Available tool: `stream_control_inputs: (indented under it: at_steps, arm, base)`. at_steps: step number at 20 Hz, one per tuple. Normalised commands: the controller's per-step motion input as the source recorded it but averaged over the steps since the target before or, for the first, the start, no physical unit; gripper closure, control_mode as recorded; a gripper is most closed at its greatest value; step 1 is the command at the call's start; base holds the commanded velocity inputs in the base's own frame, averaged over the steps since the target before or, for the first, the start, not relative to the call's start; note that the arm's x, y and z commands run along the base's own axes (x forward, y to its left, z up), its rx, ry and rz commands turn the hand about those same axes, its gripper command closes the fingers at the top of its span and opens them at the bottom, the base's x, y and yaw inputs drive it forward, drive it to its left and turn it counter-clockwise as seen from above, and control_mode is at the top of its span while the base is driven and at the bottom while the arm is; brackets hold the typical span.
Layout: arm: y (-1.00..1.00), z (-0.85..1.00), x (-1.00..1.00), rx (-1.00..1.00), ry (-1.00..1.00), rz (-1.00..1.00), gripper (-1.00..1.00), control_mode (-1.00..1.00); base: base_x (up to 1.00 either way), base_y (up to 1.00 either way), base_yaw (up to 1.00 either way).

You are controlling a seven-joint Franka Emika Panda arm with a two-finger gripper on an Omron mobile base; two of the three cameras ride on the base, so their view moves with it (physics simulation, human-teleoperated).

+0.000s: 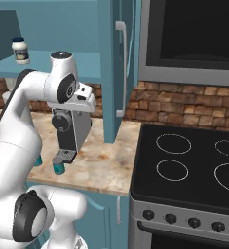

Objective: Pick the cans from the counter and place them in their designated side in the cabinet.

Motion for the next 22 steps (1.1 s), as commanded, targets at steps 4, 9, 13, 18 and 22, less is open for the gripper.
stream_control_inputs:
  at_steps: [4, 9, 13, 18, 22]
  arm:
    - [0.02, 0.0, -0.08, 0.0, -0.01, 0.0, -1.0, -1.0]
    - [0.45, 0.0, -0.24, 0.0, -0.06, 0.0, -1.0, -1.0]
    - [0.53, 0.0, -0.19, 0.0, -0.03, 0.0, -1.0, -1.0]
    - [0.27, -0.13, -0.19, 0.06, -0.03, 0.0, -1.0, -1.0]
    - [0.15, -0.28, -0.1, 0.03, -0.01, 0.0, -1.0, -1.0]
  base:
    - [0.0, 0.0, 0.0]
    - [0.0, 0.0, 0.0]
    - [0.0, 0.0, 0.0]
    - [0.0, 0.0, 0.0]
    - [0.0, 0.0, 0.0]
